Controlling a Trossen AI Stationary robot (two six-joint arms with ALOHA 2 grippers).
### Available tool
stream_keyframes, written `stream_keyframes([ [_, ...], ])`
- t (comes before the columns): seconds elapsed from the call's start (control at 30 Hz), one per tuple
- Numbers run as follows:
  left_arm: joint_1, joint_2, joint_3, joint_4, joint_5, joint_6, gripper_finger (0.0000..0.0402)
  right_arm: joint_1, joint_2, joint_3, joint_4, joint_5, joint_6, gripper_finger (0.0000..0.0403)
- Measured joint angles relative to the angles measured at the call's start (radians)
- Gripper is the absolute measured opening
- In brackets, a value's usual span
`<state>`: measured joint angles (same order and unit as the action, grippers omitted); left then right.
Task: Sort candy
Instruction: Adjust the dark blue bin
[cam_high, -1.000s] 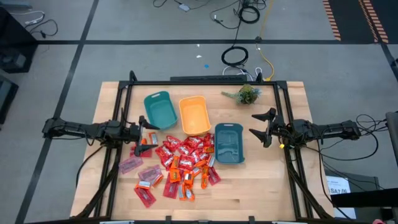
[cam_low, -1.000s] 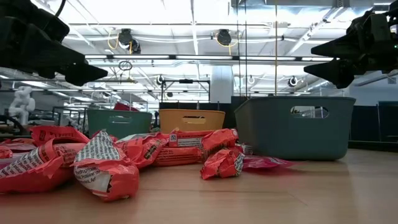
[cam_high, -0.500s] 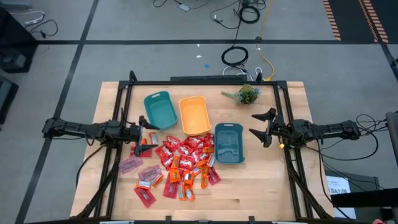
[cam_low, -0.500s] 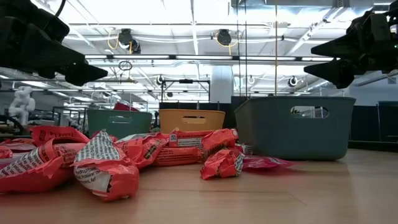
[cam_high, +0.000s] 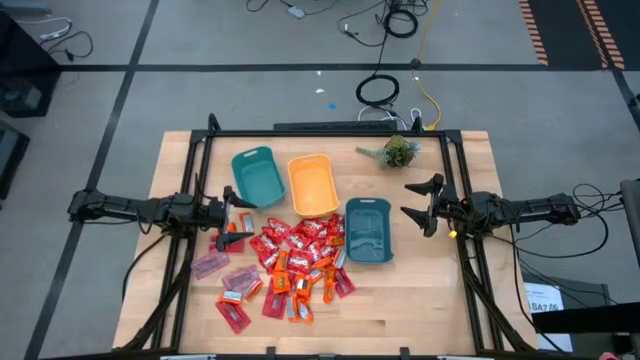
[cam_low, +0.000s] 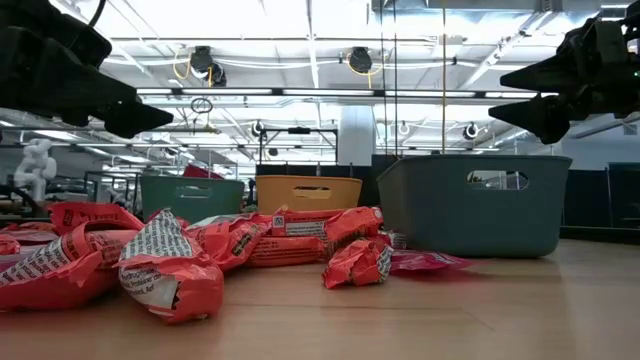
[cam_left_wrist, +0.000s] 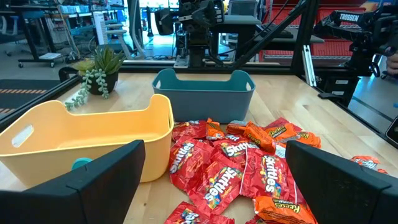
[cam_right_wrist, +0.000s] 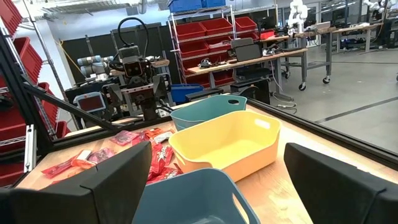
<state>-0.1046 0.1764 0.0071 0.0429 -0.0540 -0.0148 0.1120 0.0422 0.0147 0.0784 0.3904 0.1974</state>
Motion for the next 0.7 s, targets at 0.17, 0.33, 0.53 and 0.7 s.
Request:
stream_keyframes([
  [0.17,0.0,0.0,0.0,0.0,0.0,0.0,0.0396,0.0,0.0,0.0,0.0,0.0,0.001,0.0359],
  [0.33,0.0,0.0,0.0,0.0,0.0,0.0,0.0396,0.0,0.0,0.0,0.0,-0.003,0.025,0.0359],
  [0.53,0.0,0.0,0.0,0.0,0.0,0.0,0.0396,0.0,0.0,0.0,0.0,-0.003,0.045,0.0359],
  [0.7,0.0,0.0,0.0,0.0,0.0,0.0,0.0396,0.0,0.0,0.0,0.015,0.005,0.02,0.0359],
])
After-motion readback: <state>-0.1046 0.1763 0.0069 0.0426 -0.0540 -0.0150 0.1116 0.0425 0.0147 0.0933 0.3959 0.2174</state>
